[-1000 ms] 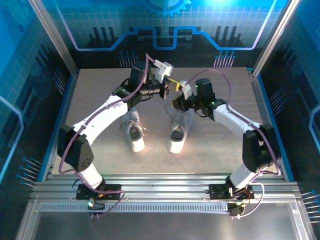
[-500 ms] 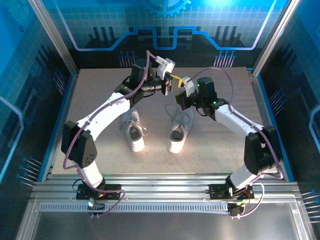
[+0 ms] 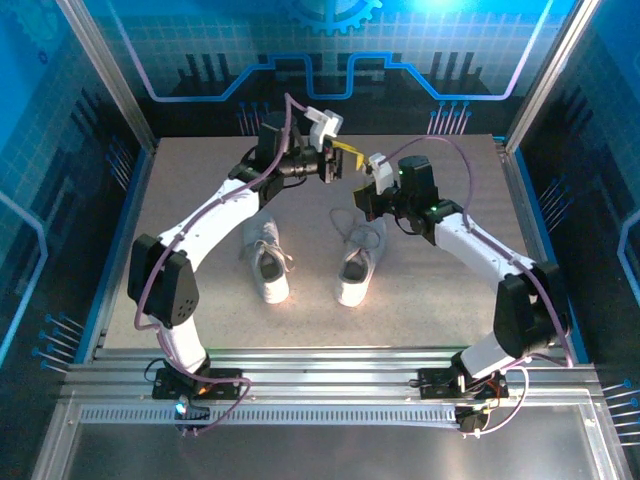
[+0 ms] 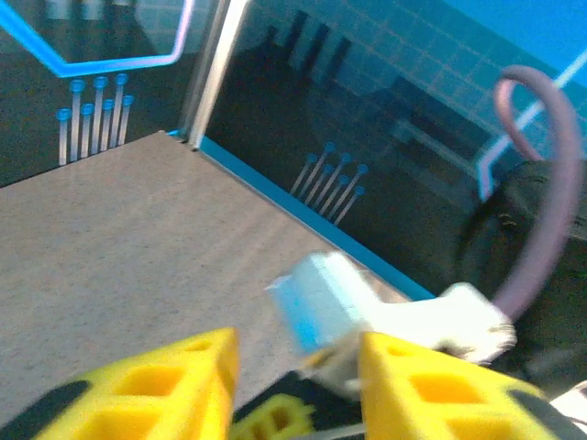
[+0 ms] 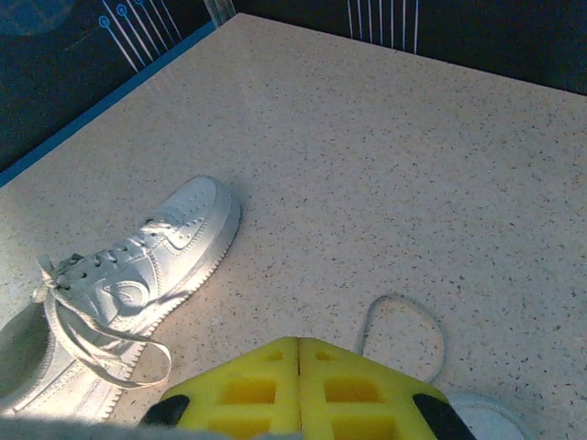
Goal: Tie the shoes
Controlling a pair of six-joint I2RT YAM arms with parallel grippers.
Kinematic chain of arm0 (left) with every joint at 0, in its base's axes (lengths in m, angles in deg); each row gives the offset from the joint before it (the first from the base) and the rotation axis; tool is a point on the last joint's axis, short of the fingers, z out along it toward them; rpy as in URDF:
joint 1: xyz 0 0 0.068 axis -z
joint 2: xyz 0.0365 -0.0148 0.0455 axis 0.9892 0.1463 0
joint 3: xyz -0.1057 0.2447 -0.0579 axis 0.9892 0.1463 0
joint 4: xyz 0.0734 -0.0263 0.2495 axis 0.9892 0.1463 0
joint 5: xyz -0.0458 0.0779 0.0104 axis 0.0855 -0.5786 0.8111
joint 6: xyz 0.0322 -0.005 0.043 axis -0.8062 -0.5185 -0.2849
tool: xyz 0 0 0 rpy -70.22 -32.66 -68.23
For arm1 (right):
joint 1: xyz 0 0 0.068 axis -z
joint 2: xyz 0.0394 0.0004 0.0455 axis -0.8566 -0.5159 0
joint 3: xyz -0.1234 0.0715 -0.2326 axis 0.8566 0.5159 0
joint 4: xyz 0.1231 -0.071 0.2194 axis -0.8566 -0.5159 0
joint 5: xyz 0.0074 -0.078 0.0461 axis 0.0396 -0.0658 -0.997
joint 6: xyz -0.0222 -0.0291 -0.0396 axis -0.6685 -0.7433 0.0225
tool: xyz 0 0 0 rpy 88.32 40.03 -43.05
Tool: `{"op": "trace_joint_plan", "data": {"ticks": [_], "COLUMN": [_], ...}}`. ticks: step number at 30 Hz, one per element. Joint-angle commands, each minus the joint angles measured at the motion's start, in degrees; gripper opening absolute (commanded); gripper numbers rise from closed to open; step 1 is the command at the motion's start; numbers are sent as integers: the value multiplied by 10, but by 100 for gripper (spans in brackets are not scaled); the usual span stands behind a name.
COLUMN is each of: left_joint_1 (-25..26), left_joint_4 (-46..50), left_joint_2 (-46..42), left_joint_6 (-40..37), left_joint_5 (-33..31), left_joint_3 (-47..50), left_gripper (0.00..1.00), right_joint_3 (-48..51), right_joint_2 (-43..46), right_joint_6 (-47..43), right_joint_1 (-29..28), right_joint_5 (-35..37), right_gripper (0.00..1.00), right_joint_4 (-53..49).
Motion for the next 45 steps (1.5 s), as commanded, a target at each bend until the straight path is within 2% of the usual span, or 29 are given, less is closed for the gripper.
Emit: {"op": "trace_joint_plan", "data": {"ticks": [1, 5, 7, 10, 15, 18, 28, 40, 42, 45], "left_joint_1": [-31, -36, -35, -26, 20, 37, 58, 54, 52, 44], "left_joint_4": [4, 106, 207, 341, 429, 488, 515, 482, 484, 471], "left_joint_2": [8, 31, 72, 150, 245, 298, 354, 415, 420, 396], "left_joint_6": [36, 35, 40, 26, -14, -16, -7, 11, 14, 4], "left_joint_5": [-45, -130, -192, -253, -352, -377, -429, -410, -395, -378], "left_joint_3": [14, -6, -53, -143, -229, -288, -302, -316, -317, -298], "left_gripper": [47, 48, 48, 46, 47, 48, 51, 51, 41, 4], "right_joint_3": [0, -2, -1, 3, 12, 21, 34, 48, 48, 48], "right_joint_2": [28, 26, 26, 31, 48, 57, 65, 79, 83, 98], "right_joint_6": [7, 8, 12, 14, 9, 10, 7, 8, 9, 18], "right_joint_1": [9, 12, 13, 12, 16, 17, 19, 27, 31, 40], "right_joint_5": [-5, -1, -3, -4, 1, 0, -10, -12, -12, -6], "right_gripper": [0, 0, 0, 0, 0, 0, 0, 0, 0, 0], "right_joint_4": [8, -18, -23, -25, -35, -36, -39, -37, -37, -35]}}
